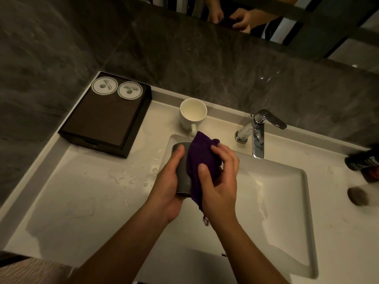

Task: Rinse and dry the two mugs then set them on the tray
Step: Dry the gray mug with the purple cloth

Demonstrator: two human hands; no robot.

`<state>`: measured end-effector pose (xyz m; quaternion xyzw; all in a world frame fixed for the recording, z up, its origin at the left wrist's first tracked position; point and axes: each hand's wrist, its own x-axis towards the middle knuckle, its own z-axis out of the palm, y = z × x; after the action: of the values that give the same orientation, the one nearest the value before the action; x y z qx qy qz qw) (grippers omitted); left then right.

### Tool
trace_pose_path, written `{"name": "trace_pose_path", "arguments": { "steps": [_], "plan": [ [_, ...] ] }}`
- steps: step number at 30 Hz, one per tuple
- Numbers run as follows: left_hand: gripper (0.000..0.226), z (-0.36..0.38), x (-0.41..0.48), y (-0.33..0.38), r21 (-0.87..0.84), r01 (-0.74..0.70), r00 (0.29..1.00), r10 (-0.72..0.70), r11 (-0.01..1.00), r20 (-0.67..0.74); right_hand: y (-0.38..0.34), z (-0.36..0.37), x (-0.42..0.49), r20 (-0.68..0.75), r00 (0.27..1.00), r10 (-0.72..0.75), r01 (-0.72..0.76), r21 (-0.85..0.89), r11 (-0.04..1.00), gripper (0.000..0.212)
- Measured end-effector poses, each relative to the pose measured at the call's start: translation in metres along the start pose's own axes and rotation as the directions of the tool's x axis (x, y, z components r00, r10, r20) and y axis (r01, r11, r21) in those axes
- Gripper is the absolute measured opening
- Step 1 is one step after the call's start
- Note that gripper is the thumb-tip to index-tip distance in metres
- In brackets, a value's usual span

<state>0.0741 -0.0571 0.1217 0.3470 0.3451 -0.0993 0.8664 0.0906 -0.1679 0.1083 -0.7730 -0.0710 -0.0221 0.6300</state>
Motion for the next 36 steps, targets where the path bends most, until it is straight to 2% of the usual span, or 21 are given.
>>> {"name": "trace_pose_path", "arguments": {
  "steps": [2,5,8,10,12,14,16,17,18,22,25,28,31,33,36],
  "plan": [
    [0.047,0.003,-0.002,-0.004,0.019,-0.026,1.000,0.026,0.999,-0.003,0.009,0.005,-0.002,0.066,0.996,-0.054,0.061,-0.109,0.992,0.053],
    [0.052,0.007,-0.002,-0.010,0.006,-0.040,0.999,0.040,0.999,-0.010,0.012,0.010,-0.008,0.167,0.984,-0.069,0.096,-0.156,0.983,0.053],
    [0.053,0.006,0.000,-0.010,0.038,-0.118,0.990,0.121,0.992,-0.078,0.009,0.009,-0.026,0.262,0.947,-0.187,0.255,-0.254,0.933,0.054],
    [0.051,0.004,0.002,-0.011,0.092,-0.168,0.977,0.178,0.981,-0.116,0.010,0.008,-0.030,0.288,0.936,-0.203,0.283,-0.275,0.919,0.055],
    [0.050,0.004,0.001,-0.014,0.144,-0.224,0.961,0.243,0.964,-0.132,0.008,0.010,-0.019,0.235,0.967,-0.102,0.155,-0.218,0.964,0.056],
    [0.061,0.006,-0.002,-0.018,0.196,-0.268,0.947,0.295,0.943,-0.126,0.007,0.010,0.001,0.134,0.990,0.041,-0.023,-0.139,0.990,0.051],
    [0.073,0.009,-0.004,-0.019,0.229,-0.288,0.942,0.318,0.930,-0.106,0.005,0.009,0.020,0.073,0.984,0.161,-0.157,-0.056,0.986,0.046],
    [0.073,0.010,-0.004,-0.018,0.219,-0.292,0.942,0.320,0.931,-0.102,0.005,0.007,0.023,0.075,0.981,0.181,-0.179,-0.031,0.983,0.045],
    [0.072,0.010,-0.003,-0.016,0.184,-0.282,0.947,0.304,0.942,-0.106,0.004,0.007,0.021,0.085,0.984,0.153,-0.151,-0.035,0.988,0.046],
    [0.071,0.006,0.000,0.000,-0.060,-0.132,0.989,0.127,0.989,-0.079,0.008,0.013,-0.009,0.189,0.975,-0.119,0.151,-0.165,0.975,0.053],
    [0.070,0.002,0.000,0.005,-0.124,-0.070,0.997,0.067,0.990,-0.028,0.019,0.012,-0.008,0.234,0.954,-0.189,0.241,-0.217,0.946,0.051],
    [0.061,-0.001,-0.003,0.004,-0.124,-0.063,0.998,0.067,0.990,0.022,0.013,0.009,0.011,0.122,0.989,-0.088,0.104,-0.133,0.986,0.052],
    [0.051,-0.001,-0.004,0.005,-0.087,-0.067,0.997,0.070,0.994,0.027,0.007,0.007,0.028,0.055,0.995,0.086,-0.083,-0.059,0.995,0.033],
    [0.046,-0.002,-0.003,0.007,-0.047,-0.079,0.996,0.081,0.996,0.025,0.004,0.005,0.037,0.041,0.990,0.136,-0.134,-0.041,0.990,0.028],
    [0.049,-0.005,0.000,0.008,0.108,-0.135,0.990,0.140,0.985,-0.034,-0.001,0.000,0.045,0.014,0.989,0.151,-0.151,0.005,0.989,0.023]
  ]
}}
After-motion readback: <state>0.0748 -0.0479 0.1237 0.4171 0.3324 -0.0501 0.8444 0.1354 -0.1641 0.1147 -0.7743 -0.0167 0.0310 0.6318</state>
